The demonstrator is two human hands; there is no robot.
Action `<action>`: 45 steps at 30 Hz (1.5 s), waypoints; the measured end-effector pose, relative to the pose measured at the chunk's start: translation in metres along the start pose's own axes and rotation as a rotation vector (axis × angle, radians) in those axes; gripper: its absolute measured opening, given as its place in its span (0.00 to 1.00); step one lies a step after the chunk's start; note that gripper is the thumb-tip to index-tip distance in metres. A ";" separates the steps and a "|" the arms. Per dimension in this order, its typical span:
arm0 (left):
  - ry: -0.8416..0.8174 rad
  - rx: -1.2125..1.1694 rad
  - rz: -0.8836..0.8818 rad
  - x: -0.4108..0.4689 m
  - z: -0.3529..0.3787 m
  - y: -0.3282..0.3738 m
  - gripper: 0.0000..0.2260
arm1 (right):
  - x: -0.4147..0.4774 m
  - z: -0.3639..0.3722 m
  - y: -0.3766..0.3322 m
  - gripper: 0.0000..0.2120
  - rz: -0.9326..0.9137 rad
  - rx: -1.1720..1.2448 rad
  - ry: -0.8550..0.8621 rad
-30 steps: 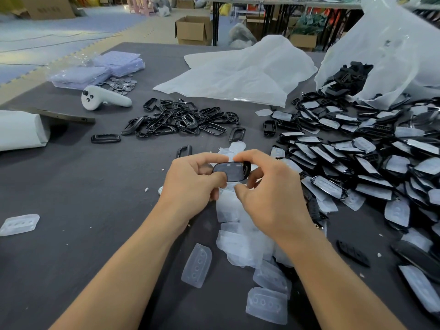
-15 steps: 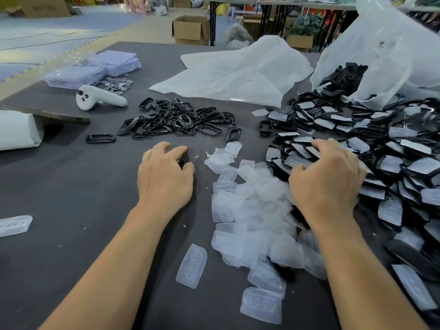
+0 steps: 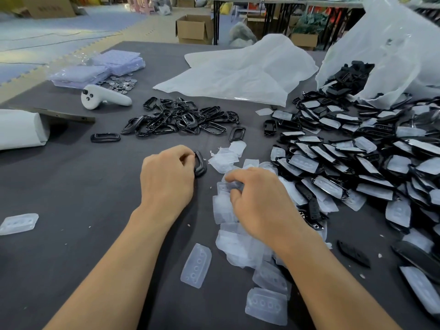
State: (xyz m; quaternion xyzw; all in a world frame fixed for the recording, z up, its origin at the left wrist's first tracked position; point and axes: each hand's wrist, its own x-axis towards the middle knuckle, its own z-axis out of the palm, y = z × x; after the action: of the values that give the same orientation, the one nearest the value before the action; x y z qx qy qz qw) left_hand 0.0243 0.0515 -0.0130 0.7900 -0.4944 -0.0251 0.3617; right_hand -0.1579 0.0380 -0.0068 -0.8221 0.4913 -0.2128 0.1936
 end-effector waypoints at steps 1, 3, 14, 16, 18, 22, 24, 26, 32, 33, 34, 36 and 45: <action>-0.039 -0.001 0.012 -0.001 0.000 0.001 0.06 | 0.000 -0.001 0.000 0.15 0.005 0.015 0.006; -0.166 0.079 0.073 -0.005 -0.001 0.005 0.14 | -0.001 -0.003 -0.001 0.14 0.016 0.046 0.014; 0.097 -0.099 0.031 -0.013 -0.007 0.014 0.10 | -0.004 -0.006 -0.001 0.12 0.010 0.067 -0.014; 0.129 -0.304 -0.042 -0.020 -0.009 0.019 0.11 | -0.005 -0.006 0.000 0.12 0.012 0.068 -0.011; 0.068 -0.461 -0.101 -0.029 -0.009 0.026 0.10 | -0.007 -0.005 -0.001 0.12 0.008 0.072 -0.002; -0.071 -0.613 -0.095 -0.039 -0.005 0.029 0.11 | -0.009 -0.006 -0.003 0.12 -0.022 0.069 0.035; -0.114 -0.628 -0.025 -0.042 -0.005 0.031 0.14 | -0.011 -0.006 -0.003 0.12 -0.023 0.062 0.042; -0.114 -0.616 0.057 -0.047 -0.004 0.033 0.19 | -0.014 -0.006 -0.003 0.12 -0.030 0.045 0.051; 0.032 -0.241 0.390 -0.067 -0.009 0.041 0.10 | -0.021 -0.011 -0.006 0.08 -0.029 0.064 0.145; 0.042 -0.188 0.451 -0.074 -0.009 0.044 0.09 | -0.022 -0.013 -0.006 0.08 -0.008 0.065 0.145; 0.047 -0.177 0.470 -0.080 -0.010 0.047 0.09 | -0.023 -0.015 -0.006 0.08 0.015 0.073 0.141; 0.081 -0.219 0.437 -0.089 -0.014 0.049 0.10 | -0.027 -0.024 -0.005 0.07 0.044 0.093 0.163; 0.056 -0.411 0.032 -0.088 -0.027 0.038 0.17 | -0.073 -0.066 0.049 0.18 0.423 -0.059 0.283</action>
State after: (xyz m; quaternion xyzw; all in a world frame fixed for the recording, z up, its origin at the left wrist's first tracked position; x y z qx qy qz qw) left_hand -0.0388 0.1273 0.0016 0.6920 -0.4810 -0.0977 0.5294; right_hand -0.2601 0.0744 0.0109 -0.6684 0.6805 -0.2660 0.1393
